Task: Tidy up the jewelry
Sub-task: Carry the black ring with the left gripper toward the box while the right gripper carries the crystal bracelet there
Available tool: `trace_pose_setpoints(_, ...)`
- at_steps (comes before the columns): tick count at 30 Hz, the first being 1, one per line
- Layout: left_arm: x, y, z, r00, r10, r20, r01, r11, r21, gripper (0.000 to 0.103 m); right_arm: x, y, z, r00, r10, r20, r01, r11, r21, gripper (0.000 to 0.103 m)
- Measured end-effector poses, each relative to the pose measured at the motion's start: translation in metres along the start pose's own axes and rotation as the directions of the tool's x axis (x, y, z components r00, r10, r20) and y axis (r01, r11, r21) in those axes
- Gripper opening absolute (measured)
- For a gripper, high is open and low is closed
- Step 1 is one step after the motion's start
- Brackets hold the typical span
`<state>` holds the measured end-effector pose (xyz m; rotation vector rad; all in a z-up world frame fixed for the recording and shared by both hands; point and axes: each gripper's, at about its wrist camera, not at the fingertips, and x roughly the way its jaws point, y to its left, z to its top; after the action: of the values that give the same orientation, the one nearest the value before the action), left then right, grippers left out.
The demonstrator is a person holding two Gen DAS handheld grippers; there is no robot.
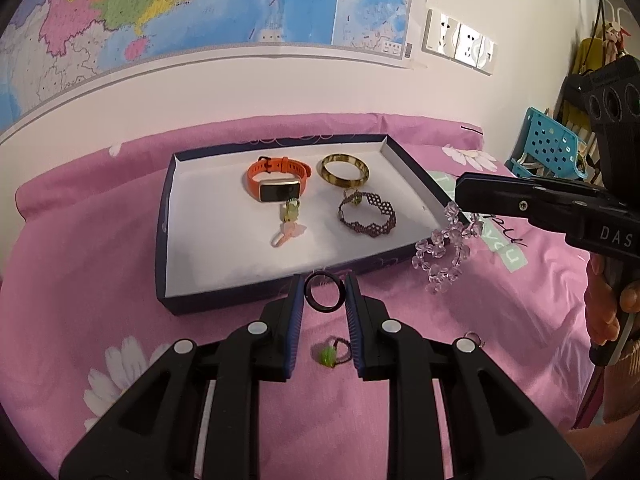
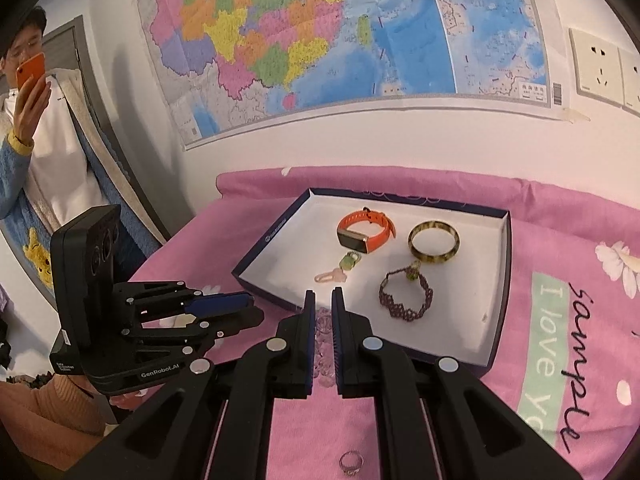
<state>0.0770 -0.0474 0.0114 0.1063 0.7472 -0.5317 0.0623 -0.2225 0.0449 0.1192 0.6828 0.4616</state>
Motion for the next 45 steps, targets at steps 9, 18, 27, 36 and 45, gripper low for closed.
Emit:
trace_pose_setpoints(9,0.005,0.002,0.011,1.000,0.003,0.006,-0.003,1.000,-0.001,0.021,0.003,-0.005,0.015,1.000,-0.002,0.024,0.002,1.000,-0.003,0.006)
trace_pose_setpoints(18,0.014,0.007,0.019,1.000,0.009,-0.001,-0.009,1.000,-0.009,0.021,0.011,-0.009,0.025,1.000,-0.006,0.028,0.006,1.000,-0.004,0.006)
trace_pose_setpoints(27,0.022,0.008,0.023,1.000,0.011,-0.010,-0.011,1.000,-0.012,0.021,0.021,-0.014,0.030,1.000,-0.009,0.021,0.009,1.000,0.001,0.006)
trace_pose_setpoints(36,0.029,0.009,0.026,1.000,0.016,-0.017,-0.016,1.000,-0.014,0.021,0.028,-0.018,0.031,1.000,-0.012,0.017,0.012,1.000,0.015,0.006)
trace_pose_setpoints(45,0.040,0.013,0.030,0.999,0.022,-0.031,-0.023,0.999,-0.024,0.021,0.037,-0.022,0.034,1.000,-0.016,0.009,0.016,1.000,0.020,0.006)
